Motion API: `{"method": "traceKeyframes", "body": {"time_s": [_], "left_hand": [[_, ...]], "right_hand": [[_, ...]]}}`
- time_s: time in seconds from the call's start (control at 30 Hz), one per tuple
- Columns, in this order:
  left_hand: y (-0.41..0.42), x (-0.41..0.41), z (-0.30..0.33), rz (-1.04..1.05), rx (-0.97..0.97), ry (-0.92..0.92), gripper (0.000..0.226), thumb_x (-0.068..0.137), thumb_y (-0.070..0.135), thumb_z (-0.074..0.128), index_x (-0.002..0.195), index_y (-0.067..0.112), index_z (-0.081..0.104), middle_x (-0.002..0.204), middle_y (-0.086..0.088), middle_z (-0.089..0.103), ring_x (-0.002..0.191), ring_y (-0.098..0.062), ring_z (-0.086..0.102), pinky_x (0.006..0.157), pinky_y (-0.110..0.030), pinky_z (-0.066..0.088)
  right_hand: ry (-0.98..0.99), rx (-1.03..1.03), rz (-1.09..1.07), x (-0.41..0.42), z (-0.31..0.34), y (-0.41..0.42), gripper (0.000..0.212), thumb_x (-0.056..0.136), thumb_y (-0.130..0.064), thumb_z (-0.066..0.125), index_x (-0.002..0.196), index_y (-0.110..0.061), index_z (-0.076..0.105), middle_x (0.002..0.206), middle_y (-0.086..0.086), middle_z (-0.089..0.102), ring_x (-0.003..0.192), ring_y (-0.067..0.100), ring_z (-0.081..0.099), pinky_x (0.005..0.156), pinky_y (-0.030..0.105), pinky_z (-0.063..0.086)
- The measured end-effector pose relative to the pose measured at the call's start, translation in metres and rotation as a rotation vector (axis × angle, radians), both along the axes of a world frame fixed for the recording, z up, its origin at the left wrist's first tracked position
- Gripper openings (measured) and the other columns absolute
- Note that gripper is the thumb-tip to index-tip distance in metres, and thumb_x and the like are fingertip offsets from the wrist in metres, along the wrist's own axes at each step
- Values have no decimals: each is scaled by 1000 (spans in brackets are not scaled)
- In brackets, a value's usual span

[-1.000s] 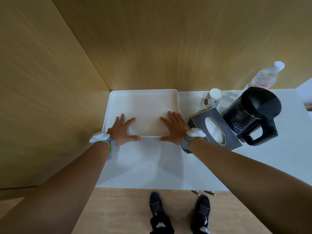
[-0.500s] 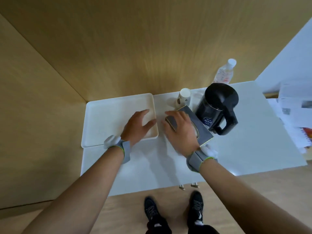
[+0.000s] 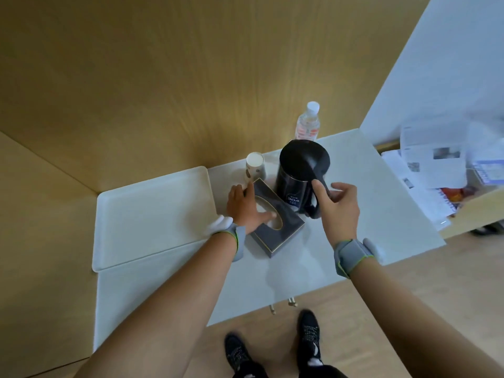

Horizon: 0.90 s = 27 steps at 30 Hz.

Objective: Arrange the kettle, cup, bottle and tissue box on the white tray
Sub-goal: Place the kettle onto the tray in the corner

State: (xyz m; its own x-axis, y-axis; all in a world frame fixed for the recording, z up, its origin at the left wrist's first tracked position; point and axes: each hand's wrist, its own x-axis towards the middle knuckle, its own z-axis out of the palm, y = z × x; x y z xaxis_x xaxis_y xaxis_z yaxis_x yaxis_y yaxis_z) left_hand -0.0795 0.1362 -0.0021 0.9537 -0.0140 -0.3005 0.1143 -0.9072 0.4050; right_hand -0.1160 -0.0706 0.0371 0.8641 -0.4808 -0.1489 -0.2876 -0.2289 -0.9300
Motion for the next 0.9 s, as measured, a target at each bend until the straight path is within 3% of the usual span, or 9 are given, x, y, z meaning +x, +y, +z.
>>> {"method": "traceKeyframes", "body": {"time_s": [0.03, 0.13, 0.23, 0.3, 0.4, 0.47, 0.53, 0.7, 0.9], "left_hand": [[0, -4, -7, -21, 55, -1, 120, 80, 66, 74, 167, 18, 7, 169, -20, 17, 159, -39, 9, 127, -48, 15], [5, -12, -17, 38, 40, -16, 113, 85, 77, 59, 167, 24, 2, 174, -15, -1, 161, -35, -3, 128, -56, 8], [27, -26, -22, 279, 8, -51, 98, 93, 78, 41, 167, 23, 6, 174, -18, -1, 161, -38, -1, 125, -60, 7], [56, -45, -31, 495, 96, 6, 94, 97, 74, 37, 167, 21, 6, 173, -21, -1, 160, -40, -1, 124, -63, 8], [106, -76, -41, 713, 207, 154, 115, 87, 83, 45, 167, 15, -1, 170, -29, -8, 159, -44, -9, 127, -59, -4], [135, -91, -40, 808, 233, 194, 131, 75, 93, 47, 166, 15, -7, 169, -29, -14, 159, -42, -15, 127, -56, -10], [157, -101, -35, 926, 219, 202, 143, 66, 99, 49, 165, 17, -12, 169, -26, -21, 159, -39, -18, 127, -54, -12], [185, -124, -33, 1083, 105, 203, 156, 56, 96, 64, 163, 19, -18, 168, -22, -27, 160, -37, -14, 130, -53, 2], [197, -140, -37, 962, 58, 215, 156, 58, 95, 65, 164, 7, -10, 165, -33, -22, 152, -55, 21, 123, -58, 26]], "right_hand": [[38, 13, 15, 3, -5, 1, 49, 83, -64, 73, 101, -19, 61, 89, -5, 70, 74, -5, 65, 66, 11, 49], [69, 116, 67, 10, -15, 4, 44, 96, -56, 66, 94, -11, 69, 80, -6, 76, 75, 13, 70, 75, 34, 58], [61, 192, 115, 15, -20, 8, 37, 101, -51, 62, 82, -19, 69, 63, -15, 71, 63, 5, 64, 70, 34, 54], [54, 242, 85, 16, -19, 12, 38, 97, -51, 62, 72, -23, 62, 60, -13, 62, 58, 8, 55, 67, 34, 46], [37, 304, -3, 19, -16, 15, 45, 88, -53, 63, 71, -12, 59, 71, 1, 54, 68, 20, 46, 69, 39, 42], [9, 313, -39, 20, -14, 13, 58, 83, -53, 64, 81, 5, 56, 74, 8, 48, 71, 22, 41, 68, 40, 38], [-12, 303, -52, 19, -12, 9, 64, 82, -52, 65, 86, 11, 54, 75, 11, 46, 71, 22, 39, 67, 40, 37], [-125, 300, -52, 13, 5, -2, 62, 81, -49, 68, 83, 11, 56, 61, -4, 48, 52, 8, 39, 49, 24, 41], [-260, 307, -22, 18, 62, 11, 41, 92, -47, 70, 63, -19, 61, 53, -12, 54, 47, 3, 44, 44, 14, 45]]}}
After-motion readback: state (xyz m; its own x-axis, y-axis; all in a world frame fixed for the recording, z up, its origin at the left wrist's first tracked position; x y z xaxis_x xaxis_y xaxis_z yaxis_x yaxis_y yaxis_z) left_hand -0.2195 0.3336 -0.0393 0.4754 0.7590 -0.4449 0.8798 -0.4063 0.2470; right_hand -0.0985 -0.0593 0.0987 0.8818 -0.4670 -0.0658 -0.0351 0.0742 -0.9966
